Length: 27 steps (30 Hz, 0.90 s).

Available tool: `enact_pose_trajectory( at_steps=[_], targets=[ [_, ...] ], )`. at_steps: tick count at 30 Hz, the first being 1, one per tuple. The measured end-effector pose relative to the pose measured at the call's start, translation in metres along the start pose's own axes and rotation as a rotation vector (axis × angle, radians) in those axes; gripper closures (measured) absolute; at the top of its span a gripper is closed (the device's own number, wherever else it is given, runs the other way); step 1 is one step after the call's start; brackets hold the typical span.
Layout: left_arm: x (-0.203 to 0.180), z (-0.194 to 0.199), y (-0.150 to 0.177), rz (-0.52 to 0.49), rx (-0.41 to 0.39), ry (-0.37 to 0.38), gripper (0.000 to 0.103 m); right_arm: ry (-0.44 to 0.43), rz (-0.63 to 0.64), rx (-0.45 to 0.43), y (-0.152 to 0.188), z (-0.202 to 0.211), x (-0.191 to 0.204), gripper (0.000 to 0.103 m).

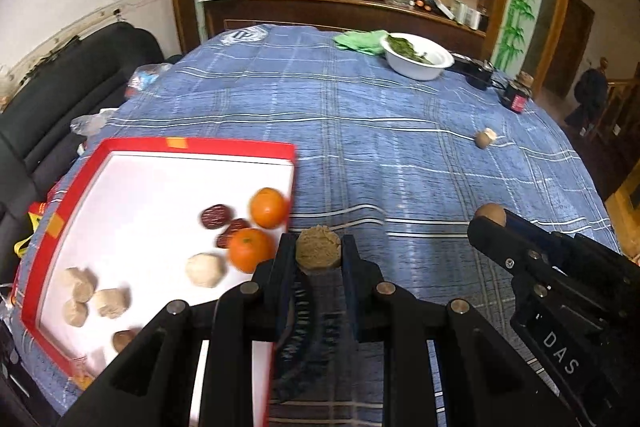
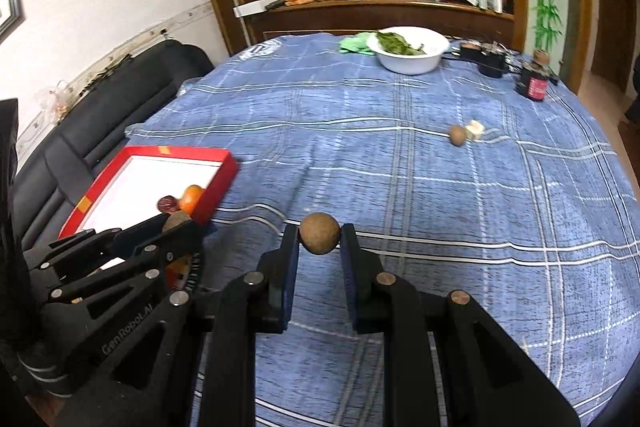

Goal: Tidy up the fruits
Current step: 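Carry the beige cracker and brown ball toward the white tray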

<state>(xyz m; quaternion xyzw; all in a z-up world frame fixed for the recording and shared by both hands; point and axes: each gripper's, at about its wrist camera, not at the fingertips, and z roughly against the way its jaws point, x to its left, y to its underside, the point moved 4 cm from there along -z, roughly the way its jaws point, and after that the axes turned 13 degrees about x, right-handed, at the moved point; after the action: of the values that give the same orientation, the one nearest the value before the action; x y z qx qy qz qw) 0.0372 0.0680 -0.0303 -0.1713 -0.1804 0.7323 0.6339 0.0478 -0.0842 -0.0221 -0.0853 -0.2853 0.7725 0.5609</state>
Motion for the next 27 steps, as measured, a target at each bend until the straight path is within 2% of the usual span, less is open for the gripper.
enact_pose_trajectory(
  at_steps=[15,27],
  targets=[
    [0.083,0.012,0.005,0.147,-0.025,-0.079,0.081,-0.069,0.129,0.010,-0.008,-0.010,0.075,0.080],
    [0.144,0.001,0.007,0.243,0.001,-0.137,0.081,-0.127,0.236,0.035,-0.010,-0.030,0.143,0.080]
  ],
)
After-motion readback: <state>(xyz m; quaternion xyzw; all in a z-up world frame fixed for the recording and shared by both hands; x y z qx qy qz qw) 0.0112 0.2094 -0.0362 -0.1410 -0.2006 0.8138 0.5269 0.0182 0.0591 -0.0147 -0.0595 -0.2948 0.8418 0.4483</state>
